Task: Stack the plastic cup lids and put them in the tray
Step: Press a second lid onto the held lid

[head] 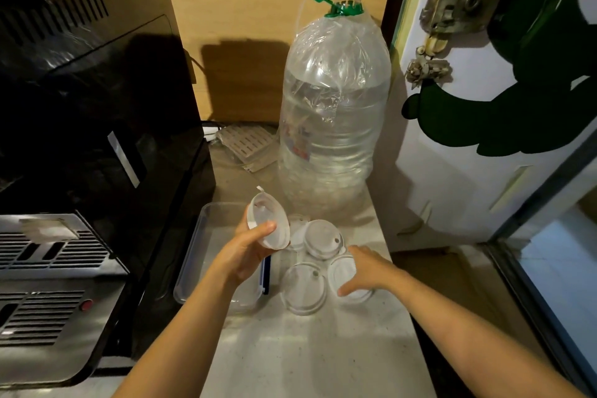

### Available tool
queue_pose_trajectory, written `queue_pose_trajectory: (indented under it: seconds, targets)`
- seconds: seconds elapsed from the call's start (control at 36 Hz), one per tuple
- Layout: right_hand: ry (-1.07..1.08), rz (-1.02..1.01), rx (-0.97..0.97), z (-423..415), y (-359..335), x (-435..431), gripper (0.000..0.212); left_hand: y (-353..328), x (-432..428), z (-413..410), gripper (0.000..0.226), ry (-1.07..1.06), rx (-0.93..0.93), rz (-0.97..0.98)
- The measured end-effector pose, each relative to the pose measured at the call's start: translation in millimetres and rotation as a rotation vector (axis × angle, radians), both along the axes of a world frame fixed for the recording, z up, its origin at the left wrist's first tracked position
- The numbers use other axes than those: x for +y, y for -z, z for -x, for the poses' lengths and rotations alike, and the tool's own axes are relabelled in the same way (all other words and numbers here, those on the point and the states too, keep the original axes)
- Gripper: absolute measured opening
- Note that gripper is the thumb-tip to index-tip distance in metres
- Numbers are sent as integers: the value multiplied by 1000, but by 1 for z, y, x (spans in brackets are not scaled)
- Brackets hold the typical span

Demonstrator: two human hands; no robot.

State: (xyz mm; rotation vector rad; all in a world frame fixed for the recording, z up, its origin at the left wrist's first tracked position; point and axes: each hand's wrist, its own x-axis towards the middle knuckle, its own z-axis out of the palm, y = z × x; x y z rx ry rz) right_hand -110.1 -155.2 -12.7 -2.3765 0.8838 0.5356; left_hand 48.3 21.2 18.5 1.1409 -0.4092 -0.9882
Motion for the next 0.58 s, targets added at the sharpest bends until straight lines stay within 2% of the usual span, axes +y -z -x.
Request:
queue_pose_trajectory:
  seconds: [0.08, 0.17, 0.25, 0.39, 0.47, 0.58]
  targets:
    - [-51, 98, 64, -4, 8, 9, 104, 2, 1, 1, 96, 15, -28, -29]
    - [-79, 167, 103, -10, 14, 14, 110, 2, 2, 3, 83, 14, -22, -26]
    - [-111, 224, 149, -13, 20, 18, 104, 3, 2, 3, 71, 9, 17, -28]
    - [-100, 230, 135, -16, 26, 19, 89, 3, 3, 4, 71, -45, 103, -48]
    - [-103, 213, 117, -14, 25, 18, 89, 2, 3, 5, 60, -66, 114, -56]
    - [-114, 205, 95, -10, 24, 15, 91, 1, 1, 6, 60, -74, 116, -79]
